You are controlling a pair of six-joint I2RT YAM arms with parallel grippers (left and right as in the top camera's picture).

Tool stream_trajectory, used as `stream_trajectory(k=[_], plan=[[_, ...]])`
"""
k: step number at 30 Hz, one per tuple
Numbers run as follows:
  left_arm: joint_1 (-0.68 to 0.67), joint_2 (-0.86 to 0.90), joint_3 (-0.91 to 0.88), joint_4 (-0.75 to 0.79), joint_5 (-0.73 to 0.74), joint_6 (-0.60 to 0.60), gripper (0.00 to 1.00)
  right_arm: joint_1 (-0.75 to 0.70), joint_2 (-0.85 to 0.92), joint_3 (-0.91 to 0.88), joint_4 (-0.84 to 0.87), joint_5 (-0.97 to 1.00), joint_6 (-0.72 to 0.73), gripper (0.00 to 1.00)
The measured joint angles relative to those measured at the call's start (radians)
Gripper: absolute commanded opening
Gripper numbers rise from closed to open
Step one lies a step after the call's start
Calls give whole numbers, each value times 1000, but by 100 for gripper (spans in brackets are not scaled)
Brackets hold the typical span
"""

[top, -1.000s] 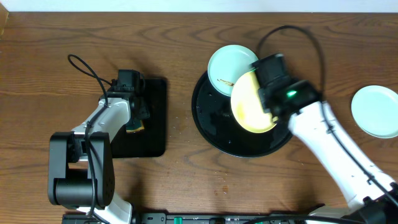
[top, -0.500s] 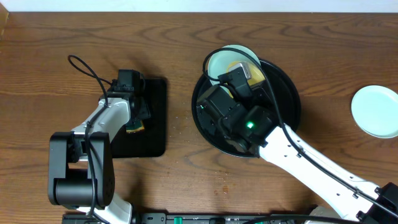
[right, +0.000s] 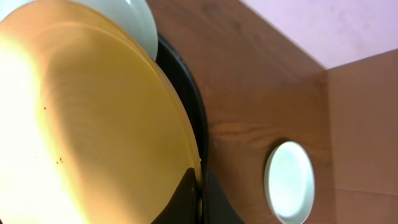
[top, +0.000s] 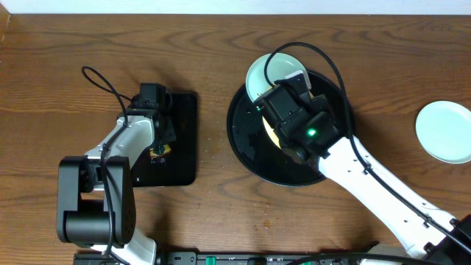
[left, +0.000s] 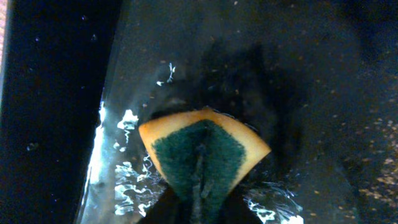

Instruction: Clean dirty plates on tray and stack at the side

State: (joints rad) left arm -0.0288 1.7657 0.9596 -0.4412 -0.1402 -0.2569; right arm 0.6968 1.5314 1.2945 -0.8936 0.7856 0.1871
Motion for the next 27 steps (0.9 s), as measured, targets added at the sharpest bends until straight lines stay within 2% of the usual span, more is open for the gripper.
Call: stream_trajectory(k=[1, 2, 3, 4, 5, 6, 7, 8, 9, 21, 24, 27], plan=[[0, 0, 0, -2, 0, 0, 54, -4, 0, 0, -5, -10, 4, 1], [0, 0, 0, -8, -1, -1, 31, -8, 0, 0, -13, -20, 10, 1], [0, 0, 0, -14, 0, -3, 21, -13, 0, 0, -18, -29, 16, 1], [1, -1, 0, -26, 0, -6, 25, -16, 0, 0, -24, -38, 22, 1], [1, 0, 0, -37, 0, -2, 45, -20, 0, 0, -26, -45, 26, 1], [1, 0, 0, -51, 0, 4, 60, -26, 0, 0, -29, -59, 32, 1], [0, -2, 1, -63, -5, 1, 43, -31, 0, 0, -30, -73, 36, 1], [1, -5, 3, -74, -6, -4, 20, -40, 0, 0, -30, -92, 40, 1], [4, -7, 3, -85, -5, -5, 9, -47, 0, 0, -30, -109, 41, 1], [5, -15, 3, -108, 0, -1, 7, -113, 0, 0, -64, -243, 47, 1], [5, -66, 3, -110, 4, -1, 8, -114, 0, 0, -64, -282, 48, 1], [5, -193, 3, -109, 32, -2, 7, -121, 0, 0, -57, -344, 47, 1]])
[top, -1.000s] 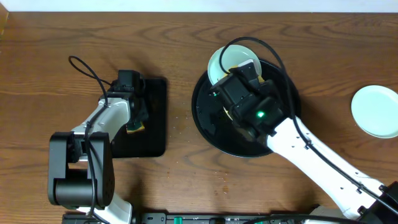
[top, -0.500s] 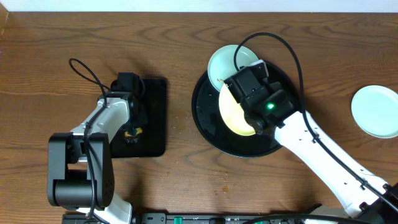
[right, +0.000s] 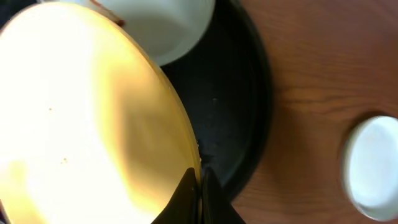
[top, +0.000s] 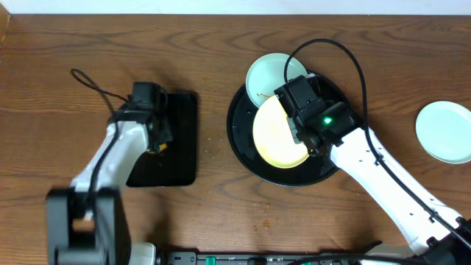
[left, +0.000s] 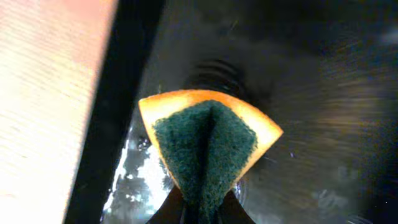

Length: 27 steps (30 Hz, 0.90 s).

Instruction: Clean dirty plates on tray and stack at the side

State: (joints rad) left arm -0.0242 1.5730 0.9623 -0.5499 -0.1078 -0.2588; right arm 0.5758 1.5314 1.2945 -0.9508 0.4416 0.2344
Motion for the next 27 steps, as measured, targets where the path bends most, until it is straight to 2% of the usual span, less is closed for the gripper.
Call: stream_trajectory(k=[4, 8, 14, 20, 27], plan=[[0, -180, 1, 14, 74, -3, 8, -40, 0, 0, 14, -77, 0, 1], [-1, -270, 2, 15, 119, 1, 8, -55, 0, 0, 13, -155, 0, 1], [0, -240, 2, 17, 132, 52, 7, -134, 0, -5, 19, -293, 12, 1], [0, -194, 1, 37, 132, 59, 8, -225, 0, -99, 137, -441, 13, 1], [-1, -193, 1, 45, 128, 72, 8, -235, 0, -238, 266, -543, 6, 1]])
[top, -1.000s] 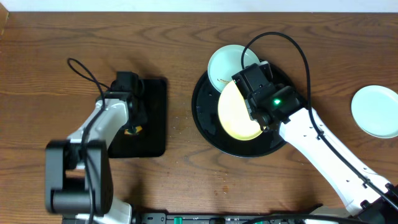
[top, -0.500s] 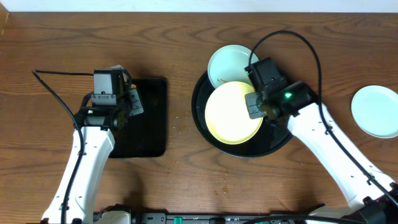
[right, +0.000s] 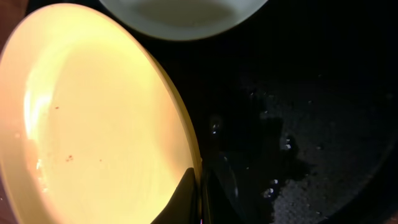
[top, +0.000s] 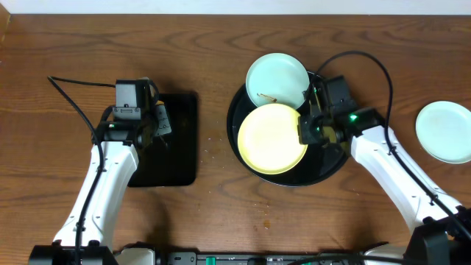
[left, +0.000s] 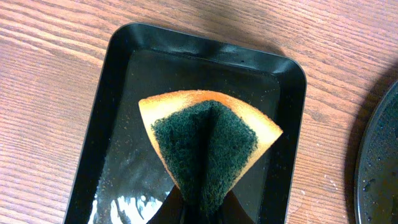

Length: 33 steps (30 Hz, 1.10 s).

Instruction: Clean dirty plates on tray and stack at the side

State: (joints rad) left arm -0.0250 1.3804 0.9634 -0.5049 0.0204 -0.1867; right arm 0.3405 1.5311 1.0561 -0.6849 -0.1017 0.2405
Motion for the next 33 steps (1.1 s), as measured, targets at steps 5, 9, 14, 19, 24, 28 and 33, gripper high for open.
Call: stream_trajectory(k=[5, 9, 14, 19, 24, 28, 33], plan=[[0, 29, 0, -19, -8, 4, 8, 0, 0, -25, 14, -21, -8, 1], [0, 107, 0, -20, -13, 4, 8, 0, 0, -25, 29, -27, -11, 1], [0, 187, 0, -7, -45, 4, 9, 0, 0, -25, 31, -31, -11, 1], [0, 287, 0, 2, -117, 8, 74, 0, 0, -25, 31, -34, -11, 1], [0, 375, 0, 28, -140, 7, 77, 0, 0, -25, 32, -34, -11, 1], [0, 388, 2, 90, -160, 3, 54, 0, 0, -25, 31, -34, -12, 1], [0, 394, 2, 121, -165, 8, 17, 0, 0, -25, 31, -34, -21, 1]])
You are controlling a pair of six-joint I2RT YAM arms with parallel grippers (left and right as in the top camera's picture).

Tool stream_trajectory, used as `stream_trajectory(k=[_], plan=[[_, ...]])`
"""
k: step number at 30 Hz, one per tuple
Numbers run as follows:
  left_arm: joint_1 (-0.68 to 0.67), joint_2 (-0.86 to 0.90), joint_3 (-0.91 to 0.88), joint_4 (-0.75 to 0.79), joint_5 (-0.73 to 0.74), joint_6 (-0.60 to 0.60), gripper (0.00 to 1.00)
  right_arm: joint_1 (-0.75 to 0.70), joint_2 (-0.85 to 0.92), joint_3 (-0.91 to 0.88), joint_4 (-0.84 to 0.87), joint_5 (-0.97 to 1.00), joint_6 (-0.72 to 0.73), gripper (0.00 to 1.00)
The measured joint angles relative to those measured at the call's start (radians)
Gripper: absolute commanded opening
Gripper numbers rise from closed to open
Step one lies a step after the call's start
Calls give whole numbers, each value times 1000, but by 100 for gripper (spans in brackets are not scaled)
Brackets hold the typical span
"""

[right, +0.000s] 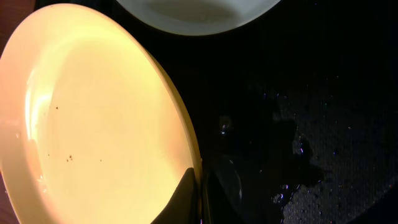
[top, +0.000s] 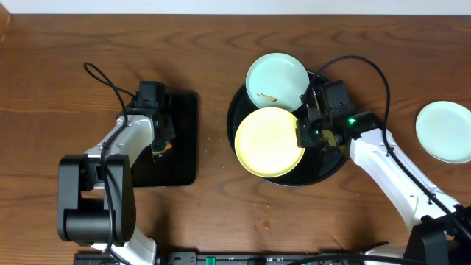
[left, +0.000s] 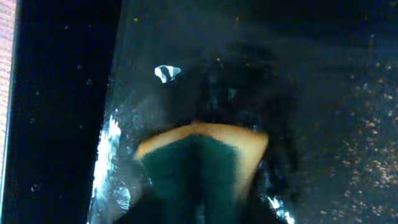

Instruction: Clean dirty plates on tray and stack at the side

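A yellow plate (top: 268,142) with a few dark specks lies over the round black tray (top: 327,163); my right gripper (right: 200,199) is shut on its right rim. A pale green plate (top: 276,79) with a brown smear leans on the tray's far-left edge. My left gripper (left: 198,214) is shut on a yellow-and-green sponge (left: 199,158), pressed down into the wet black rectangular tray (top: 180,158). A clean pale plate (top: 444,131) sits at the far right.
Water glistens in the rectangular tray (left: 112,143) and on the round tray floor (right: 292,155). Small crumbs lie on the wooden table (top: 213,143) between the two trays. Black cables arch over both arms.
My left gripper has dropped from above the rectangular tray down into it, pushing the sponge against the wet bottom. The yellow plate has shifted slightly left in my right gripper.
At first the sponge was down in the wet tray while the right gripper held the yellow plate tilted up. Then the sponge rose, and was well above the tray as the plate came flatter. Now the sponge is down in the water again.
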State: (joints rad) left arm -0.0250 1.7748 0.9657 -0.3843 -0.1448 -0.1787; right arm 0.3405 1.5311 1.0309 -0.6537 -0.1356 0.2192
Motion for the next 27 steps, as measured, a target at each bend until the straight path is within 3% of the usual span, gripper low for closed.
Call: stream_trajectory(k=[2, 3, 4, 5, 6, 7, 8, 10, 17, 19, 23, 27], plan=[[0, 0, 0, 0, 2, 4, 53, 0, 0, 0, 0, 0, -2, 1], [0, 0, 0, 0, 3, 5, 59, 0, 0, 0, 0, 0, -3, 1], [1, 0, 0, 0, 3, 1, 58, 0, 0, 0, 0, 0, -3, 1], [2, 0, 0, 0, 3, 0, 51, 0, 0, 0, 0, 0, -4, 1], [2, 0, 0, 0, 3, -3, 36, 0, 0, 0, 0, 0, -4, 1], [3, 0, 0, -2, 4, -3, 32, 0, 0, 0, 0, 0, -4, 1], [3, 0, 0, -6, 5, -1, 33, 0, 0, 0, 0, 0, -4, 1], [3, 0, 0, -23, 6, 3, 57, 0, 0, 0, 0, 0, -4, 1], [3, -4, 15, -148, 8, -47, 57, 0, 0, 0, -6, 0, -4, 1], [3, -4, 17, -158, 10, -57, 50, 0, 0, 0, -4, 0, -4, 1], [3, -3, 17, -171, 17, -62, 21, 0, 0, 0, -5, 0, -4, 1], [3, -3, 17, -173, 19, -58, 20, 0, 0, 0, -6, 0, -4, 1]])
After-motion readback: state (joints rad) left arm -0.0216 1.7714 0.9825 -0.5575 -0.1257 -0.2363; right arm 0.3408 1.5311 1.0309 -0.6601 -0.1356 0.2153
